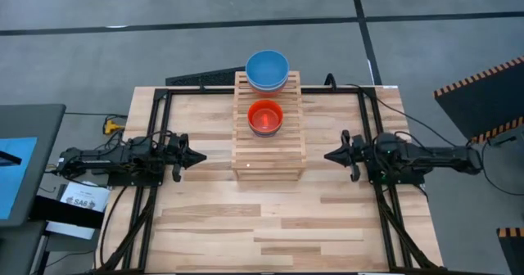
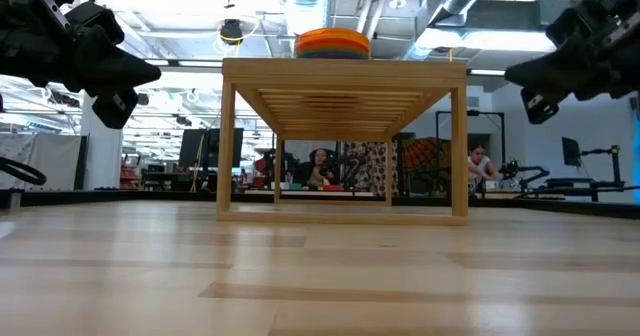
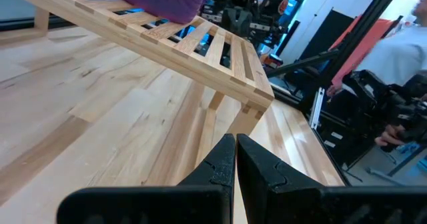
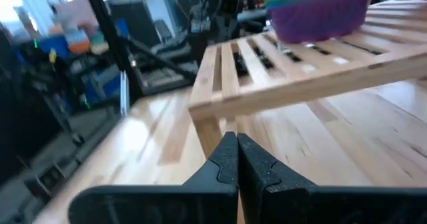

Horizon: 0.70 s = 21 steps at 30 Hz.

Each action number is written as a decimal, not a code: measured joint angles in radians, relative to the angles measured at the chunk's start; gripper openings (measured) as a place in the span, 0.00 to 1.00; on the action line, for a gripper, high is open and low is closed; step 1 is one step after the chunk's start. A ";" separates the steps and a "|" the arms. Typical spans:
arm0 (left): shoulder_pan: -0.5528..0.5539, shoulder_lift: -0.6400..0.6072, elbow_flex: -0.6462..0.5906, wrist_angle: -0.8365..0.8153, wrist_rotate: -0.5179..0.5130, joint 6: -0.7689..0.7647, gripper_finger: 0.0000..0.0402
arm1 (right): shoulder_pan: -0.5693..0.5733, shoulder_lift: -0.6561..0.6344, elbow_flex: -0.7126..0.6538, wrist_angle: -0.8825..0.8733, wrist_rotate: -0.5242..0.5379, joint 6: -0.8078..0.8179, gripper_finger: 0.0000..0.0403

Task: Place and stack bowls onto a shelf
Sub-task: Return to Home Position

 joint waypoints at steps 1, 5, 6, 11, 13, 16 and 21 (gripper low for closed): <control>0.000 0.000 0.000 0.000 0.000 0.000 0.00 | 0.011 -0.009 0.000 -0.016 0.009 -0.023 0.04; 0.000 0.000 0.000 -0.001 0.000 0.000 0.00 | 0.037 -0.023 0.000 -0.060 0.054 -0.062 0.05; 0.000 0.000 0.000 -0.001 0.000 0.000 0.00 | 0.036 -0.024 0.000 -0.066 0.059 -0.062 0.05; 0.000 0.000 0.000 -0.001 0.000 0.000 0.00 | 0.036 -0.025 -0.001 -0.070 0.064 -0.062 0.13; 0.000 0.000 0.000 -0.001 0.000 0.000 0.00 | 0.036 -0.025 -0.001 -0.071 0.064 -0.063 0.15; 0.000 0.000 0.000 -0.001 0.000 0.000 0.00 | 0.036 -0.025 -0.001 -0.074 0.064 -0.063 0.16; 0.000 0.000 0.000 -0.001 0.000 0.000 0.00 | 0.036 -0.025 -0.001 -0.073 0.064 -0.064 0.16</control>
